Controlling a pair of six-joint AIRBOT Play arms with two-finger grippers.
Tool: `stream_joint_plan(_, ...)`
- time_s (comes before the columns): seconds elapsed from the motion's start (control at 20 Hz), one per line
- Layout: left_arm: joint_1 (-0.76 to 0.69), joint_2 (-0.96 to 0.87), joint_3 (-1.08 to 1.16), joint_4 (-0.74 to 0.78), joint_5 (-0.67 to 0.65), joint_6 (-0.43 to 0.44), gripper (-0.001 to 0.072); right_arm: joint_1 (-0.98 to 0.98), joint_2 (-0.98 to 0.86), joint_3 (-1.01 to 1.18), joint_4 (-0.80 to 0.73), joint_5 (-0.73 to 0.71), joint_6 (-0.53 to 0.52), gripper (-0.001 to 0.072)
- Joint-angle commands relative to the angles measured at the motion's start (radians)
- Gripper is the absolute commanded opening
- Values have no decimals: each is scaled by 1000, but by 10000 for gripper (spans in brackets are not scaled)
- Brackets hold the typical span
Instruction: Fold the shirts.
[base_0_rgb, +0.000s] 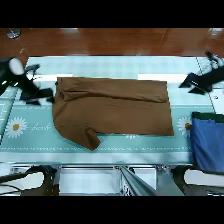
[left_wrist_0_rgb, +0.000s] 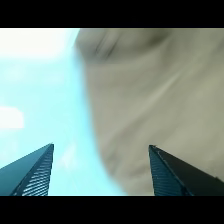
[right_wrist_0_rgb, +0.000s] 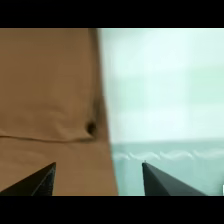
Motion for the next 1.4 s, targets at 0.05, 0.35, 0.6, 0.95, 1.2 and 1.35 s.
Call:
stream_joint_plan(0.05, 246, 293, -449, -382, 101, 125, 702, -123, 429, -568, 190, -214, -108, 618)
stream_joint_plan(0.35, 300, 438, -730, -537, 185, 196, 702, -123, 602, -890, 393, -224, -156, 615)
stream_joint_plan(0.6, 206, 433, -862, -716, 307, 273, 702, -123, 602, -890, 428, -224, -163, 615)
stream_joint_plan(0.95, 140, 434, -817, -767, 388, 355, 22, -123, 602, -854, 157, -229, 22, 615)
stream_joint_plan(1.2, 140, 434, -766, -767, 356, 367, 23, -98, 597, -888, 113, -176, 68, 615)
stream_joint_plan(1.35, 140, 434, -766, -766, 346, 367, 23, -44, 508, -887, 114, -188, 76, 615)
